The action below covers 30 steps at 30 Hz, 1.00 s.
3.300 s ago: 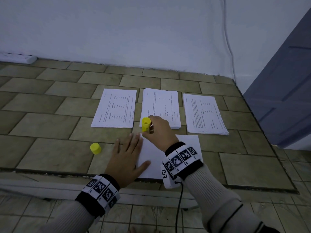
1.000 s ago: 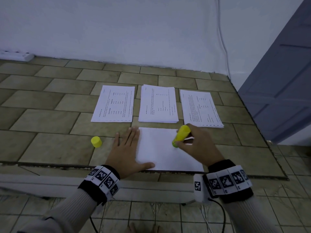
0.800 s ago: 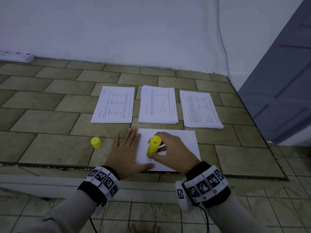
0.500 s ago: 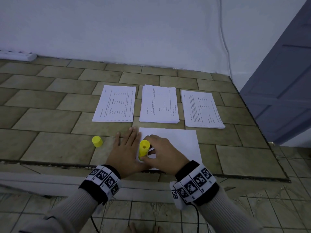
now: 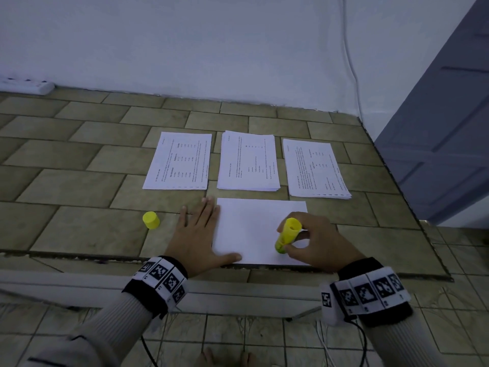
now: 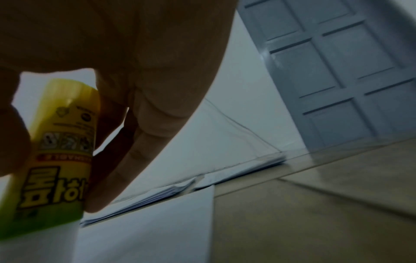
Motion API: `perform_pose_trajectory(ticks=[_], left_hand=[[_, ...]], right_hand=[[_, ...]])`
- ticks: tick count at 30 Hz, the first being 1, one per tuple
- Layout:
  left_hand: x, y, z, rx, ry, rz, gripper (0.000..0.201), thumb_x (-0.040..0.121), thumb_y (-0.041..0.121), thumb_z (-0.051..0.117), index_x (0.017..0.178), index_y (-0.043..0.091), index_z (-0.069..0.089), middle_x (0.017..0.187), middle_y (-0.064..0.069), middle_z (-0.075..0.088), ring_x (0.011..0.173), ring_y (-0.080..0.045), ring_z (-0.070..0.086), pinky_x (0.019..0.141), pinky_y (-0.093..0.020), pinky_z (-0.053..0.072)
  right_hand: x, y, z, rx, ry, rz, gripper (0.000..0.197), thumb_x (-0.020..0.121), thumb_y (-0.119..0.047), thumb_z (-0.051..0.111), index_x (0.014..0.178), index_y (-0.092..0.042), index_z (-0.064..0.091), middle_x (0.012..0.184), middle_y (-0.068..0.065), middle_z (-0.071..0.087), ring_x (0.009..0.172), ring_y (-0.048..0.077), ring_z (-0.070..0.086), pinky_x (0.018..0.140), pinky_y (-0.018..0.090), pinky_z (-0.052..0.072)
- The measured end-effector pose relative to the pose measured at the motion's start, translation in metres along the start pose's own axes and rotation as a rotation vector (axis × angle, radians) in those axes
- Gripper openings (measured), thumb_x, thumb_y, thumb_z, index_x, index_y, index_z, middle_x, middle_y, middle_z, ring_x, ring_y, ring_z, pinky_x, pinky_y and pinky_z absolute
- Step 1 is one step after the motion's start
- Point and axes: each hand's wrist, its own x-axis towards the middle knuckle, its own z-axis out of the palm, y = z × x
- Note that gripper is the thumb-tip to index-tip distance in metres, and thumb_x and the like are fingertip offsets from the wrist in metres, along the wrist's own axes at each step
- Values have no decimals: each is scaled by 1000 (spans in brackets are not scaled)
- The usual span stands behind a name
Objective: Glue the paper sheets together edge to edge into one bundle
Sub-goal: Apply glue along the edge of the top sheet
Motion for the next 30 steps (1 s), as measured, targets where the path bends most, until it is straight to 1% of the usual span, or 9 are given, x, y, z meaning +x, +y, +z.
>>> perform_pose_trajectory(ticks=[5, 11, 14, 17, 19, 21, 23, 26, 30], left_hand=[[0, 1, -3, -6, -9, -2, 139, 51, 102, -4, 155, 10, -1, 161, -5, -18, 146, -16, -22, 118, -55, -8], [-1, 2, -3, -1, -22, -6, 140, 50, 102, -5, 155, 10, -4, 161, -5, -19, 145, -15, -24, 118, -54, -9], [0, 2, -3, 21, -32, -9, 141, 49, 102, -9, 154, 9, -7, 160, -5, -20, 144, -16, -25, 118, -55, -8], [0, 2, -3, 8, -29, -3, 140, 49, 102, -8, 154, 9, -7, 160, -5, -21, 144, -16, -25, 118, -54, -9], [0, 2, -4, -1, -20, 0, 140, 50, 102, -6, 155, 9, -6, 161, -5, -19, 144, -16, -25, 118, -54, -10], [0, 2, -4, 4, -19, 1, 139, 50, 102, -6, 155, 10, -7, 161, -5, -20, 144, -15, -25, 118, -54, -10], [0, 2, -4, 4, -19, 3, 140, 49, 102, -6, 154, 11, -7, 161, -5, -20, 143, -14, -25, 118, -54, -9], [1, 0, 0, 5, 17, 34, 138, 54, 102, -5, 156, 10, 8, 162, -7, -10, 148, -19, -15, 118, -57, -3], [2, -3, 7, -13, 63, 81, 126, 67, 96, 2, 149, 6, 36, 160, -14, 16, 149, -28, 11, 115, -63, 12]], right_hand=[[-15, 10, -23, -56, 37, 117, 19, 61, -30, 67, 75, -17, 67, 80, -13, 66, 73, 7, 64, 64, 15, 49], [-22, 18, -37, -104, 46, 168, 18, 59, -33, 66, 74, -23, 66, 78, -9, 66, 74, 11, 63, 70, 39, 55], [-17, 12, -36, -81, 55, 147, 20, 60, -38, 66, 74, -25, 65, 81, -10, 67, 76, 12, 64, 71, 36, 56], [-2, 0, -20, 9, 48, 53, 14, 71, -24, 75, 78, -15, 66, 89, -13, 67, 80, 10, 66, 70, 24, 55], [12, -11, -1, 51, 21, -20, 11, 77, -13, 76, 81, -17, 66, 95, -8, 67, 83, 13, 68, 71, 28, 58], [27, -21, 20, 56, -16, -35, 15, 78, -14, 77, 86, -20, 67, 99, -4, 66, 87, 13, 67, 73, 33, 58], [41, -30, 41, 39, -60, -36, 21, 77, -15, 77, 95, -14, 66, 100, -1, 65, 89, 13, 65, 74, 35, 58], [55, -40, 62, -13, -132, -58, 29, 78, -15, 76, 102, -10, 62, 102, 4, 63, 90, 14, 62, 76, 36, 57], [62, -45, 71, -100, -229, -105, 32, 78, -19, 76, 106, -14, 60, 104, 4, 60, 92, 15, 57, 80, 36, 54]])
